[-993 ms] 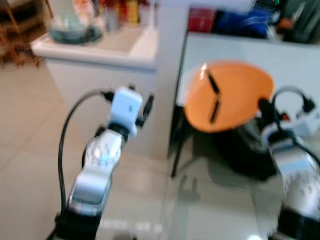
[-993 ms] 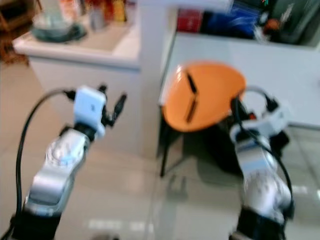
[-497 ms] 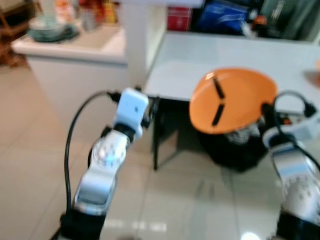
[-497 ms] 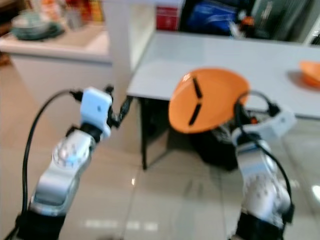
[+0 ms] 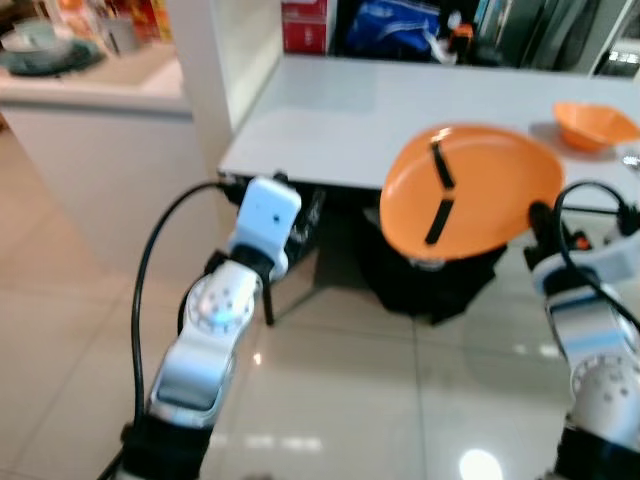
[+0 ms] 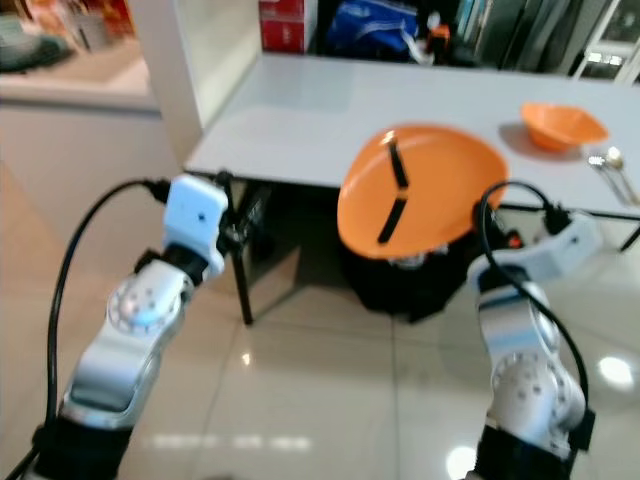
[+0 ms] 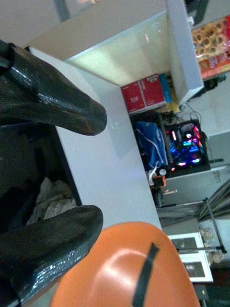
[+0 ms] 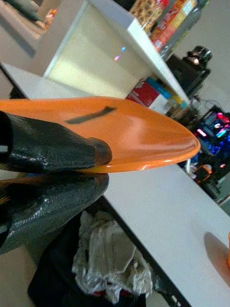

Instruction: Setting the table

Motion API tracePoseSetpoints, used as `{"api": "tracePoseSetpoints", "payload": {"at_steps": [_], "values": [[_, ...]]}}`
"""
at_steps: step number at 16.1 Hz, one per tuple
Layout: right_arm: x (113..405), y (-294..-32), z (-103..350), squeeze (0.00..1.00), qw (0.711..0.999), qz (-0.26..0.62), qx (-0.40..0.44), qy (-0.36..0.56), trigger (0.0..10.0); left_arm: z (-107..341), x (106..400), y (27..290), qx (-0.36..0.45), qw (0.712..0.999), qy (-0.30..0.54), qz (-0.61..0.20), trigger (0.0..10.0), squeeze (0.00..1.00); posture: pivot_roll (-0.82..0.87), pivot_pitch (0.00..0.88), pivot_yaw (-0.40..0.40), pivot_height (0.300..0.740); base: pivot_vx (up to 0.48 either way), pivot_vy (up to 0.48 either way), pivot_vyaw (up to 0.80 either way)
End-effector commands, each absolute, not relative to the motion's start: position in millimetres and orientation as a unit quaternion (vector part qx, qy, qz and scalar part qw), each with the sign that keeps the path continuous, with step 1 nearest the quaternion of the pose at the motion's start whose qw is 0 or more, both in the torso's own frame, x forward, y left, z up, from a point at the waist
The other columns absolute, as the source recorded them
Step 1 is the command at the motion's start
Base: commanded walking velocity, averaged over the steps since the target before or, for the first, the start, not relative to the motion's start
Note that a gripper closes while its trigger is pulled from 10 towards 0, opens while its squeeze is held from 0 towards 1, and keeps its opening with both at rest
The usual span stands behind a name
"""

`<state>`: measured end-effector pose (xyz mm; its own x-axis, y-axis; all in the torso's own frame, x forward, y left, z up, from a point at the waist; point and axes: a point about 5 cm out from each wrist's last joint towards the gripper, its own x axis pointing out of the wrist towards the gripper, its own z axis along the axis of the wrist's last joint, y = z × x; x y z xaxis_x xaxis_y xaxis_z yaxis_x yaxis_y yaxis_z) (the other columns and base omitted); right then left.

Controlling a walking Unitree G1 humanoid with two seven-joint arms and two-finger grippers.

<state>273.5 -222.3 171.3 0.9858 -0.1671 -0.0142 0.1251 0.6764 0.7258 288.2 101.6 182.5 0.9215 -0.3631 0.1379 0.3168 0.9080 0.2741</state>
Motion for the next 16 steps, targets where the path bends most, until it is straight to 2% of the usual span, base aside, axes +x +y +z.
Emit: {"api": "tracePoseSetpoints", "payload": {"at_steps": [1, 4, 6, 14, 16], "values": [[273.4, -218.8, 178.9, 0.0, 0.919, -0.075, 0.386, -0.044, 10.0, 183.1, 291.0, 106.9, 0.124, 0.975, -0.087, -0.161, 10.0, 0.0, 0.05, 0.0, 0.001, 0.74, 0.0, 0.0, 0.0], [273.0, -220.4, 178.6, 0.0, 0.919, -0.078, 0.383, -0.042, 10.0, 183.6, 292.2, 108.0, 0.091, 0.978, -0.079, -0.171, 10.0, 0.0, 0.05, 0.0, 0.002, 0.74, 0.0, 0.0, 0.0], [272.5, -222.2, 179.8, 0.0, 0.919, -0.081, 0.383, -0.044, 10.0, 183.9, 292.3, 107.6, 0.1, 0.976, -0.081, -0.176, 10.0, 0.0, 0.04, 0.0, 0.007, 0.74, 0.135, 0.0, -0.56], [271.7, -227.4, 182.2, 0.0, 0.917, -0.089, 0.386, -0.049, 10.0, 185.0, 293.0, 106.5, 0.094, 0.975, -0.079, -0.184, 10.0, 0.0, 0.04, 0.0, 0.011, 0.74, 0.38, 0.0, -0.72], [271.9, -226.8, 182.6, 0.0, 0.92, -0.086, 0.38, -0.047, 10.0, 184.9, 292.9, 106.5, 0.095, 0.975, -0.079, -0.184, 10.0, 0.0, 0.04, 0.0, 0.009, 0.74, 0.394, 0.0, 0.0]]}}
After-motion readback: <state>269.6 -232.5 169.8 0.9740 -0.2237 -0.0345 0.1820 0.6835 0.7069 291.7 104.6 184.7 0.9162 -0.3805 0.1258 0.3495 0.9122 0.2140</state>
